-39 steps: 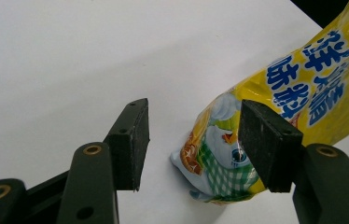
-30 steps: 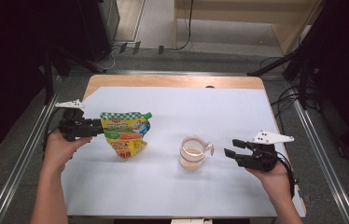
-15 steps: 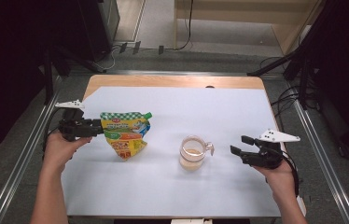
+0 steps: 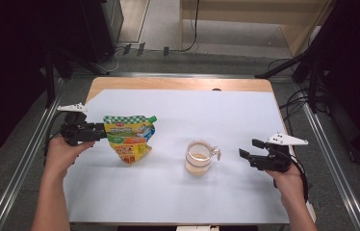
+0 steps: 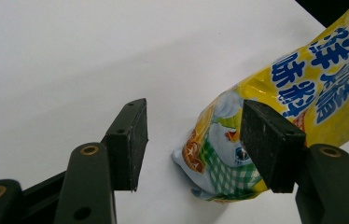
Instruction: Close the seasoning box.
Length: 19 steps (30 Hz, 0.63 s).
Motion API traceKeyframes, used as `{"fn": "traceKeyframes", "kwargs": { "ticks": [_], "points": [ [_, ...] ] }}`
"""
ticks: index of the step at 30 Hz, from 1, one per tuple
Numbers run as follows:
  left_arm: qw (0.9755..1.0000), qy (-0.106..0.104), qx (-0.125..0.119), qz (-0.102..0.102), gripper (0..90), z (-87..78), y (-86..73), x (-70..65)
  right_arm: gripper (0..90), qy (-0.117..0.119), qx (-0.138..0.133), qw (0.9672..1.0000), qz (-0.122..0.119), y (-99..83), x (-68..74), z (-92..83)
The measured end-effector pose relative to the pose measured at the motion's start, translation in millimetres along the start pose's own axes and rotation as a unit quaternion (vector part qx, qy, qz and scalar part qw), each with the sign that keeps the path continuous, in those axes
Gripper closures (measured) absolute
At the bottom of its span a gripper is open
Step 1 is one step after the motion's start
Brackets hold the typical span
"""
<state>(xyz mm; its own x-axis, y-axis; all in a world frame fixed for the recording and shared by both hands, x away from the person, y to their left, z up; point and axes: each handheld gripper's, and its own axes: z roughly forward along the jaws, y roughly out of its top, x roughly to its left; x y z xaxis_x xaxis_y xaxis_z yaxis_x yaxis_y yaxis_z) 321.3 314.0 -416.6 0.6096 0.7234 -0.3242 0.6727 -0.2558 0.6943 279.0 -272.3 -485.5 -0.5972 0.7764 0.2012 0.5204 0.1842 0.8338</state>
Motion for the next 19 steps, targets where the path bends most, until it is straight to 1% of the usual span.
{"fn": "traceKeyframes", "kwargs": {
  "ticks": [7,8,9,10,11,13,16,18,19],
  "points": [
    [1.0000,0.000,0.001,-0.002,42.5,0.4,-0.2,0.4,29.4,0.000,0.005,1.0000,-0.003,-0.6,1.5,2.4],
    [1.0000,-0.005,0.003,-0.006,42.9,0.7,-0.3,0.7,29.4,0.000,0.006,1.0000,-0.003,-0.7,1.8,2.7],
    [0.9999,-0.004,0.006,-0.007,43.7,0.8,-0.6,0.7,29.4,0.000,0.007,1.0000,-0.003,-0.8,1.9,2.7],
    [1.0000,0.001,0.005,0.001,44.0,0.9,-1.1,0.9,29.4,0.000,0.007,1.0000,-0.003,-0.8,2.0,2.9],
    [1.0000,0.002,0.004,0.004,44.3,0.7,-1.7,1.2,29.4,0.000,0.007,1.0000,-0.003,-0.8,2.1,3.0],
    [1.0000,-0.003,0.001,0.000,44.4,0.3,-2.2,2.3,29.3,-0.001,0.008,1.0000,-0.004,-0.9,2.3,3.1],
    [1.0000,0.003,-0.002,0.001,43.8,-0.2,-2.7,2.8,29.3,0.000,0.009,0.9999,-0.006,-1.0,2.2,3.6],
    [1.0000,0.002,-0.001,0.000,43.5,-0.7,-3.0,3.3,29.3,0.000,0.009,0.9999,-0.005,-1.1,2.2,4.1],
    [1.0000,0.002,-0.002,0.004,43.5,-1.0,-3.5,3.8,29.3,0.000,0.009,0.9999,-0.005,-1.2,2.6,4.5]
  ]
}}
